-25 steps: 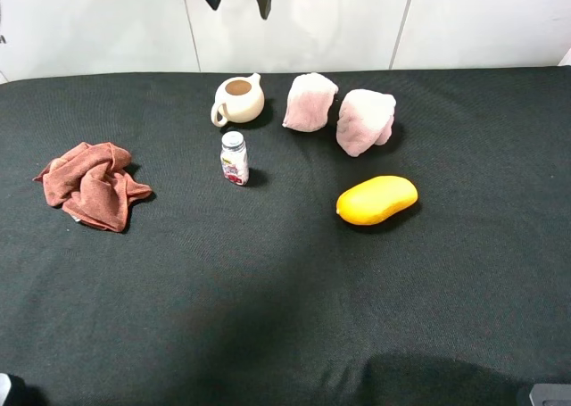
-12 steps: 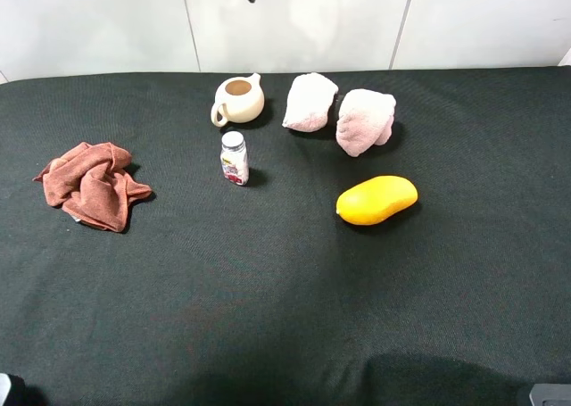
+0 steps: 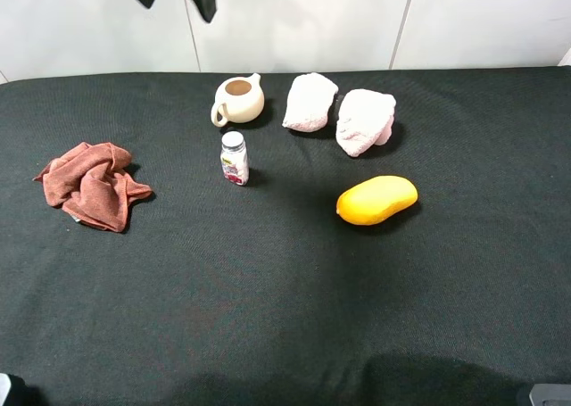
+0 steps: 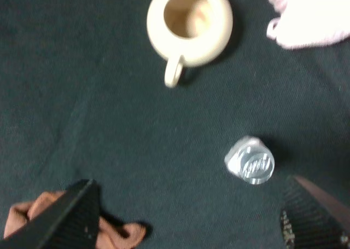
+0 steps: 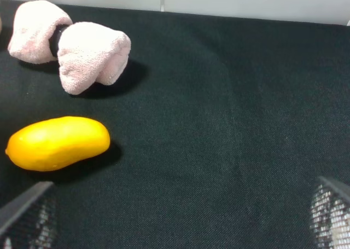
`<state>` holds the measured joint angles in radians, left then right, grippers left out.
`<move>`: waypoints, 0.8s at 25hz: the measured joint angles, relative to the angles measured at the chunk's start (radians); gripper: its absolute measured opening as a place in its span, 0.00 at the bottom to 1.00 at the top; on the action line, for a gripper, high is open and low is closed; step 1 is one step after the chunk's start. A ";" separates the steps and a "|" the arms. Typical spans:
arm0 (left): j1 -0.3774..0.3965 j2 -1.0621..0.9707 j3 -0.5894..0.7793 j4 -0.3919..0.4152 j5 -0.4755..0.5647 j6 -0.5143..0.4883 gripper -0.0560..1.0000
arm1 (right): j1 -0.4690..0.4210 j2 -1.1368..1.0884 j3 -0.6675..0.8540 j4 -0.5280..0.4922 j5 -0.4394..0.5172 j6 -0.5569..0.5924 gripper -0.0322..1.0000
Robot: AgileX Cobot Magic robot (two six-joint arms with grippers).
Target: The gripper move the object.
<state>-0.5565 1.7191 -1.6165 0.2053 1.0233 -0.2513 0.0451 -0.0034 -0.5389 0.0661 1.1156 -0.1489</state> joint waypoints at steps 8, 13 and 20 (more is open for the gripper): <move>0.000 -0.240 0.316 0.002 -0.083 -0.008 0.69 | 0.000 0.000 0.000 0.000 0.000 0.000 0.70; 0.001 -0.425 0.525 0.002 -0.118 -0.016 0.69 | 0.000 0.000 0.000 0.000 0.000 0.000 0.70; 0.002 -0.709 0.776 0.005 -0.118 -0.050 0.72 | 0.000 0.000 0.000 0.000 0.000 0.000 0.70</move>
<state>-0.5543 1.0098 -0.8407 0.2107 0.9056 -0.3016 0.0451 -0.0034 -0.5389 0.0661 1.1156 -0.1489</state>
